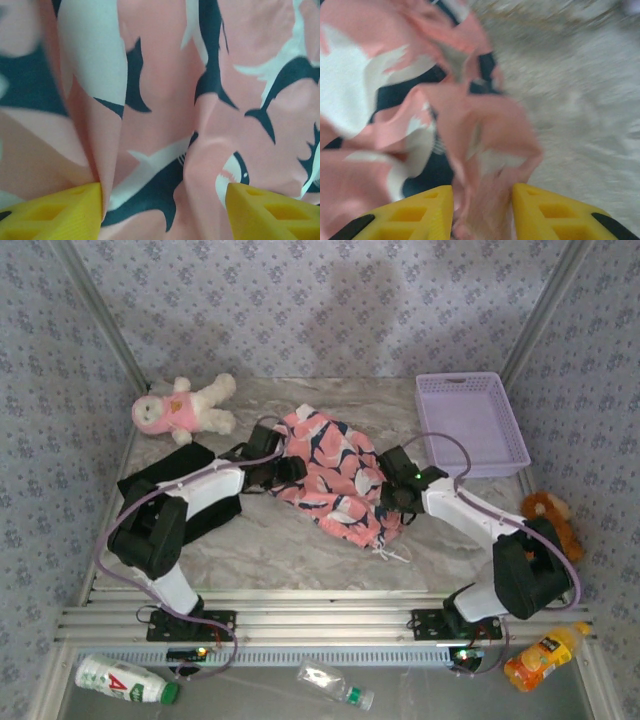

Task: Fold and stack the mixed laundry pile

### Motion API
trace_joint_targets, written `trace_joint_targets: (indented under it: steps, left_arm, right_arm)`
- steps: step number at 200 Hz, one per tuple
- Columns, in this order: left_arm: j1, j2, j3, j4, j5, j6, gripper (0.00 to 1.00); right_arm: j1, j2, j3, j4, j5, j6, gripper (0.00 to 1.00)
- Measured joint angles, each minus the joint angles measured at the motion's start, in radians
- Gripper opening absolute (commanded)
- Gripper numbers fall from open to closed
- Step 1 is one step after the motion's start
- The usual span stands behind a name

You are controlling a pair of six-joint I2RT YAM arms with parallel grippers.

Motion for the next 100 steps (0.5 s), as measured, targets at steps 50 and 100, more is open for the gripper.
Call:
trace_joint_targets:
  steps: [50,100]
  left_arm:
    - [-0.013,0.0,-0.005,-0.036,-0.037,-0.015,0.74]
    - [-0.013,-0.071,0.049,-0.11,-0.248,0.065,0.78]
  right_arm:
    - [0.0,-0.111,0.04,-0.108,0.193,-0.06,0.61]
    - [0.091,-0.109,-0.016,0.15,-0.045,-0.008,0.49]
